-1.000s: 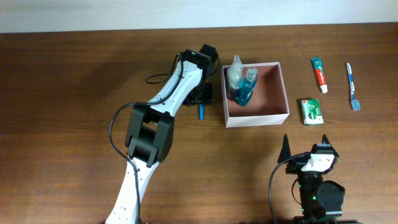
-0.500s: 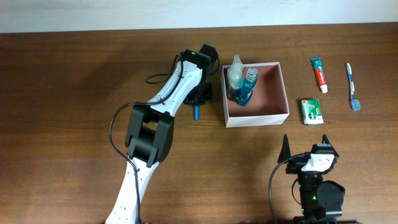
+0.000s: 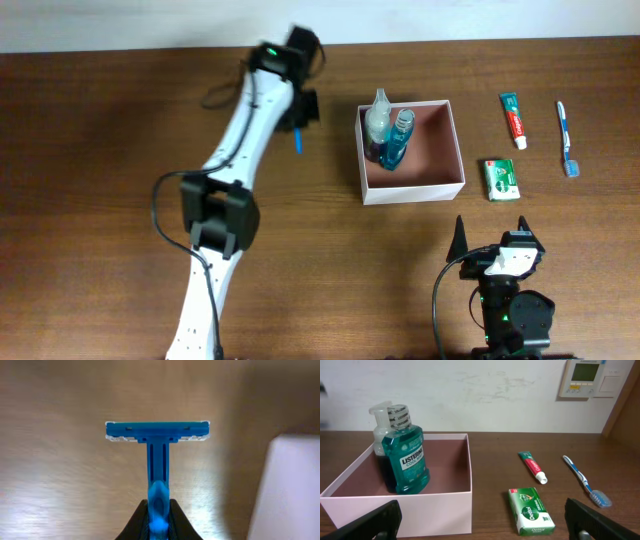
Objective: Pack container
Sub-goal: 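Lift the razor and carry it over the pink box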
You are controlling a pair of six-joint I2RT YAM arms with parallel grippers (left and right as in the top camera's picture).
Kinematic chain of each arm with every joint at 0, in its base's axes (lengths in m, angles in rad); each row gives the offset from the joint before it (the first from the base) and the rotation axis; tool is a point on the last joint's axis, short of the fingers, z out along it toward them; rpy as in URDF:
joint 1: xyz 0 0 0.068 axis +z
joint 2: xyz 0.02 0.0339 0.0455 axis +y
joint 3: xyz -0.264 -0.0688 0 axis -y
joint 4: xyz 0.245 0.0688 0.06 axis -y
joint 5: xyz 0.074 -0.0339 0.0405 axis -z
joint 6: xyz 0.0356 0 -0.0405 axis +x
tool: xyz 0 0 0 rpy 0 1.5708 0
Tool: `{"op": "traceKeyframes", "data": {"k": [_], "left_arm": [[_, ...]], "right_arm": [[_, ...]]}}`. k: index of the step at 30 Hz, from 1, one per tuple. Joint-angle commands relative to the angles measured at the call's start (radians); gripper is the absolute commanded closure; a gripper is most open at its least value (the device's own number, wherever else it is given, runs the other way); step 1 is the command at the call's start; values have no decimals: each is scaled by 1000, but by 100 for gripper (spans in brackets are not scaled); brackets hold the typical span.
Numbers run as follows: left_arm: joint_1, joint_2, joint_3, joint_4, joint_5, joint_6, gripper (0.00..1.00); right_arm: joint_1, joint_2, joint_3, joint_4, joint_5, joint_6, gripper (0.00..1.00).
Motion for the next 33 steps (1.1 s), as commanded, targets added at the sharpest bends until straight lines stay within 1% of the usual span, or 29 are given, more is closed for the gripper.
{"op": "traceKeyframes", "data": {"k": [1,6,9,15,18,23,27,30,33], "left_arm": [[34,-5,201,-32,11,31,93],[21,-6,482,-38,91,91,93],[-13,-64,475,2,122,93,93],[-127,-88,475,10,131,99,94],[-200,-88,474,23,130,183,93],[-319,-88,474,63,130,394,93],[-372,-88,473,63,130,407,93],[-391,-88,458,63,131,441,93],[-400,-88,433,67,131,444,92]], "right_arm": [[8,-7,-5,-6,20,1,1],[8,-6,-5,-6,20,1,1],[8,-6,-5,-6,19,1,1],[8,-6,-5,-6,20,1,1],[8,-7,-5,-6,20,1,1],[8,-7,-5,-6,19,1,1],[8,-6,-5,-6,20,1,1],[8,-6,-5,-6,20,1,1],[8,-7,-5,-6,20,1,1]]}}
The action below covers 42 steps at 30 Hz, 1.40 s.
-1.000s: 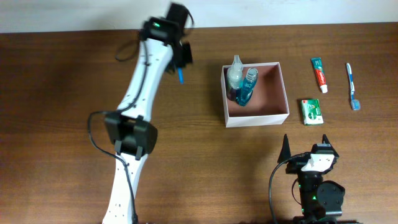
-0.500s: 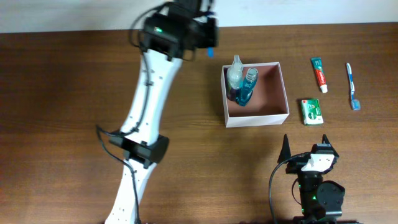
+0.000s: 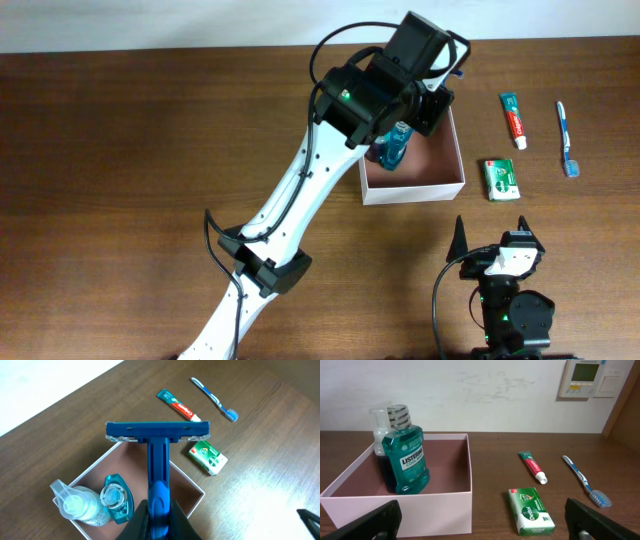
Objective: Pack container
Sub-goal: 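Lift the razor and carry it over the pink box, then lower the razor into the box and open the left gripper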
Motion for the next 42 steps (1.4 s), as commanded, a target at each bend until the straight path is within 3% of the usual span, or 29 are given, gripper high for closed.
{"op": "traceKeyframes", "data": {"k": [1,11,29,42], "left_arm": [[1,-22,-39,8,7,49,92],[0,-21,-240,93,7,53,89],[-10,-20,-433,178,7,53,83],[-10,-50,-332,180,7,53,73]], "right_arm": [[8,-6,-5,-6,20,0,1],[8,-7,-5,-6,20,0,1],[8,-7,-5,-6,20,0,1],[8,-6,-5,-6,20,0,1]]}}
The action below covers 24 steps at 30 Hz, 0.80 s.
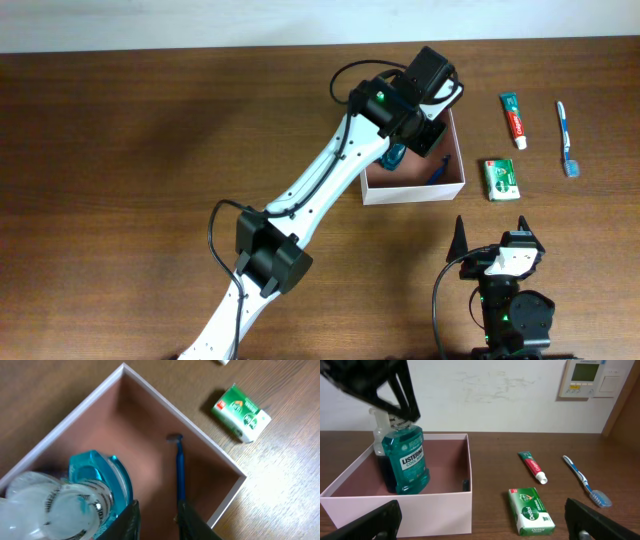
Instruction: Pack container
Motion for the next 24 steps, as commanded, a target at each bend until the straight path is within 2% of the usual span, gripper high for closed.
{"op": "traceKeyframes", "data": {"k": [1,3,6,12,14,15,21,24], "left_arm": [[-3,-59,77,1,7,13,73],[1,-88,101,2,6,13,68],[19,-136,126,-2,3,13,48],[93,-245,127,-26,-75,12,33],[127,-274,127,-41,-114,11,8],[144,-286,127,-49,-135,10,1],[274,-315,127,-176,-327,-124,0],[356,-315,123,-267,-338,-191,1]], "right_arm": [[8,-7,-5,-6,20,1,1],[8,-6,-5,-6,20,1,1],[8,-7,-5,-6,20,1,1],[8,-6,-5,-6,20,1,1],[8,-7,-5,-6,20,1,1],[8,-7,-5,-6,19,1,1],[8,-6,-5,-6,20,1,1],[8,-6,-5,-6,20,1,1]]}}
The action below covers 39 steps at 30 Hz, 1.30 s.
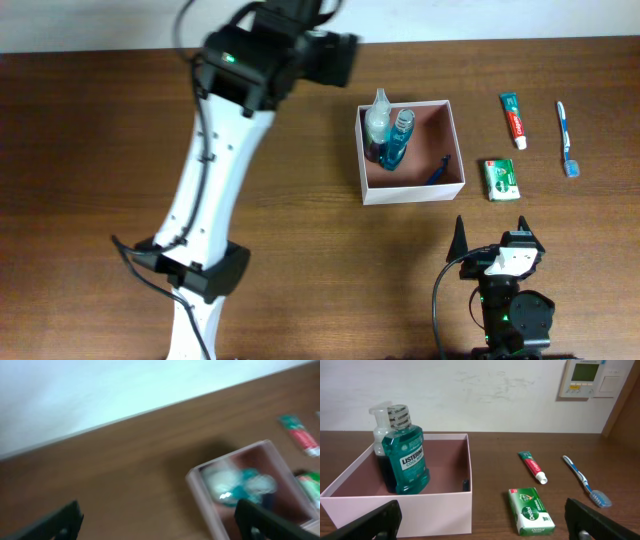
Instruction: Pack container
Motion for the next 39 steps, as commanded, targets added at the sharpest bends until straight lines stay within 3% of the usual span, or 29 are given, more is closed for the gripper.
{"op": "traceKeyframes", "data": {"k": [1,8,14,30,39], "left_arm": [[93,-11,0,-67,-79,-121,1],[279,-10,-18,-168,-71,-187,1],[367,-10,-103,-154,-34,-192,1],[382,-10,-586,109,-23,-192,1],[382,-10,-706,116,-23,-192,1]], "right_arm": [[8,-7,-5,-6,20,1,1],[8,-6,-5,-6,20,1,1],[8,-6,-5,-6,20,1,1],[8,-7,-5,-6,20,1,1],[8,-7,-5,-5,17,1,1]]}}
